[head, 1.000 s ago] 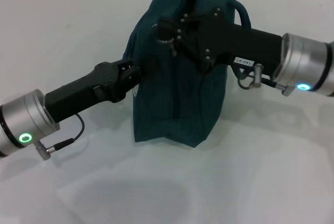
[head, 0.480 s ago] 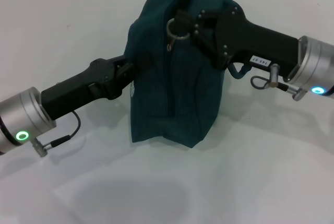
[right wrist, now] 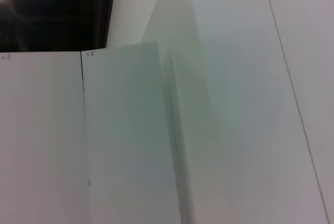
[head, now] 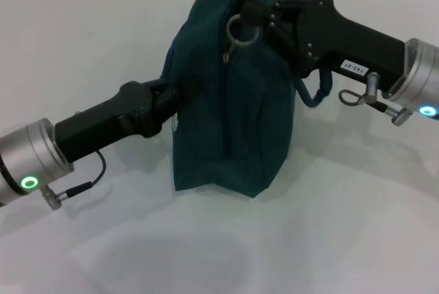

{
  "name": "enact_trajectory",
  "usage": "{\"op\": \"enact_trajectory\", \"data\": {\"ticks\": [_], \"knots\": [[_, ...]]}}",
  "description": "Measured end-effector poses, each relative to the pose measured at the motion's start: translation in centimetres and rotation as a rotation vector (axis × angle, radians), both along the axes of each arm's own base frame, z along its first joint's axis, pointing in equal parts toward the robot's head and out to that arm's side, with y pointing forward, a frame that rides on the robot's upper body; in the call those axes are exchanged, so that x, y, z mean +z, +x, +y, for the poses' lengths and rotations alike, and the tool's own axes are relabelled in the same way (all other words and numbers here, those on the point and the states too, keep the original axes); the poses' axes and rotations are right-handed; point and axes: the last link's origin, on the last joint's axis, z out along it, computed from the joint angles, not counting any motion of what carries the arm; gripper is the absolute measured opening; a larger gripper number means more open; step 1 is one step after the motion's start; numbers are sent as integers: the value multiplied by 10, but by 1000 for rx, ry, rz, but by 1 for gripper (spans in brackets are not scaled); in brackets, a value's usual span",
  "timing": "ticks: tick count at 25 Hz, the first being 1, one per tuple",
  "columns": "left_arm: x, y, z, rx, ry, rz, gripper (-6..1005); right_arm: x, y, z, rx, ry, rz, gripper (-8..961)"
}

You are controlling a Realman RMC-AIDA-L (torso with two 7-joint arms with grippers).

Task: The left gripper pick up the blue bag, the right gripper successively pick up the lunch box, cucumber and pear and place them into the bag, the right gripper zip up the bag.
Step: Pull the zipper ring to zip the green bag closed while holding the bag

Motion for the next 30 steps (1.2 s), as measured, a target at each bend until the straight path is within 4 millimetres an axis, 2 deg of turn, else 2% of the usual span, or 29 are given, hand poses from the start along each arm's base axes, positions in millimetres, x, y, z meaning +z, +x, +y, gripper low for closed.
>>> {"op": "enact_trajectory", "data": {"ticks": [12, 19, 23, 30], "knots": [[-3, 1, -7, -38, -22, 17, 54, 1, -1, 1, -5, -7, 7, 2], [-1, 0, -5, -30, -10, 8, 52, 2, 5, -2, -14, -10, 6, 15], [3, -3, -4, -8, 12, -3, 51, 4, 19, -11, -10, -25, -19, 26], [4, -3, -3, 0, 14, -12, 52, -1, 39, -39, 84, -107, -94, 44]]}}
